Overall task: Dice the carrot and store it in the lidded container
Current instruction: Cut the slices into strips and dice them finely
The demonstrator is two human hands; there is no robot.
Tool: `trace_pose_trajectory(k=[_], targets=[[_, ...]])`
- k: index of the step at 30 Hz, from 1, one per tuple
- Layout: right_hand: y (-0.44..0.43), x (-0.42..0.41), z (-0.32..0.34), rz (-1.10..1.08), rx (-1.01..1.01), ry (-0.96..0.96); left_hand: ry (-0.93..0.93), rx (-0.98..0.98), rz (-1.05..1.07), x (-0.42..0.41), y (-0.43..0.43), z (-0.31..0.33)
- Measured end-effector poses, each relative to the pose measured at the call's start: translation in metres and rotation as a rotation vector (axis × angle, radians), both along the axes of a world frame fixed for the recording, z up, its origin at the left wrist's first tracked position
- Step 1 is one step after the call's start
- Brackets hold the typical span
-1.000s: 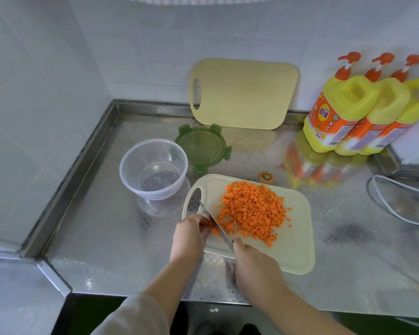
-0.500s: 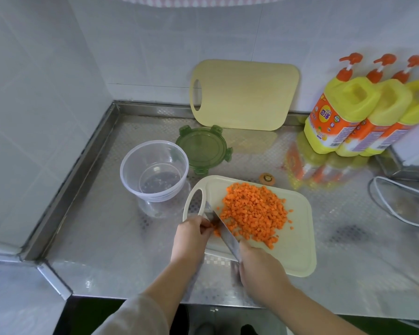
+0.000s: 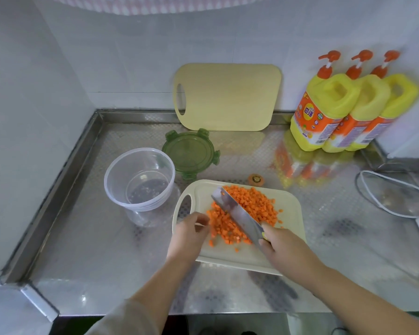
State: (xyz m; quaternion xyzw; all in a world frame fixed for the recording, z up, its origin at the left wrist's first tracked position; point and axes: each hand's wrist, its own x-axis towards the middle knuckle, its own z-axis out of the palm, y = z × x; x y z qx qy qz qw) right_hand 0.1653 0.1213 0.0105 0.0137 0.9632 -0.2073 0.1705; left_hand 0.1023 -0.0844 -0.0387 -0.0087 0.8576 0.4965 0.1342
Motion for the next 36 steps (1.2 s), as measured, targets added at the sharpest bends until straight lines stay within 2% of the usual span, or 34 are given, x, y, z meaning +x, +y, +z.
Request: trace_pose_trajectory(k=[1, 3, 5, 6, 7, 10, 12, 17, 19, 21, 23, 26, 29, 31, 33, 36], targets=[[0.004, -0.002, 0.003, -0.019, -0.01, -0.01, 0.067, -0.018, 0.029, 0.0, -0.003, 0.003], [0.01, -0.006, 0.009, -0.077, -0.104, -0.049, 0.342, -0.172, -0.012, 0.0, -0.006, 0.002], [0.015, -0.009, 0.016, -0.133, -0.218, -0.11, 0.643, -0.464, -0.202, 0.003, -0.001, -0.002], [0.017, -0.01, 0.018, -0.148, -0.253, -0.133, 0.697, -0.599, -0.314, 0.006, 0.006, -0.005], [0.019, -0.011, 0.02, -0.149, -0.276, -0.154, 0.716, -0.705, -0.404, 0.009, 0.014, -0.008], [0.023, -0.011, 0.025, -0.151, -0.318, -0.208, 0.654, -0.816, -0.572, 0.014, 0.032, -0.015], [0.026, -0.01, 0.026, -0.174, -0.334, -0.225, 0.579, -0.919, -0.583, 0.015, 0.036, -0.022], [0.031, -0.005, 0.03, -0.222, -0.307, -0.216, 0.381, -1.009, -0.558, 0.017, 0.039, -0.005], [0.032, -0.005, 0.032, -0.231, -0.314, -0.212, 0.458, -0.954, -0.562, 0.019, 0.043, 0.006], [0.03, -0.007, 0.035, -0.233, -0.338, -0.196, 0.523, -0.882, -0.69, 0.026, 0.048, 0.007], [0.027, -0.008, 0.041, -0.247, -0.394, -0.183, 0.61, -0.888, -0.738, 0.03, 0.052, -0.001], [0.026, -0.01, 0.05, -0.243, -0.436, -0.164, 0.471, -0.9, -0.621, 0.027, 0.051, 0.002], [0.03, -0.007, 0.046, -0.179, -0.274, -0.052, 0.361, -0.954, -0.497, 0.018, 0.047, 0.014], [0.035, -0.001, 0.04, -0.073, -0.021, 0.065, 0.344, -0.767, -0.389, 0.009, 0.038, 0.016], [0.041, 0.006, 0.031, 0.067, 0.276, 0.227, 0.315, -0.435, -0.185, 0.0, 0.027, 0.023], [0.052, 0.012, 0.027, 0.245, 0.477, 0.432, 0.167, -0.126, 0.056, -0.015, 0.011, 0.04]])
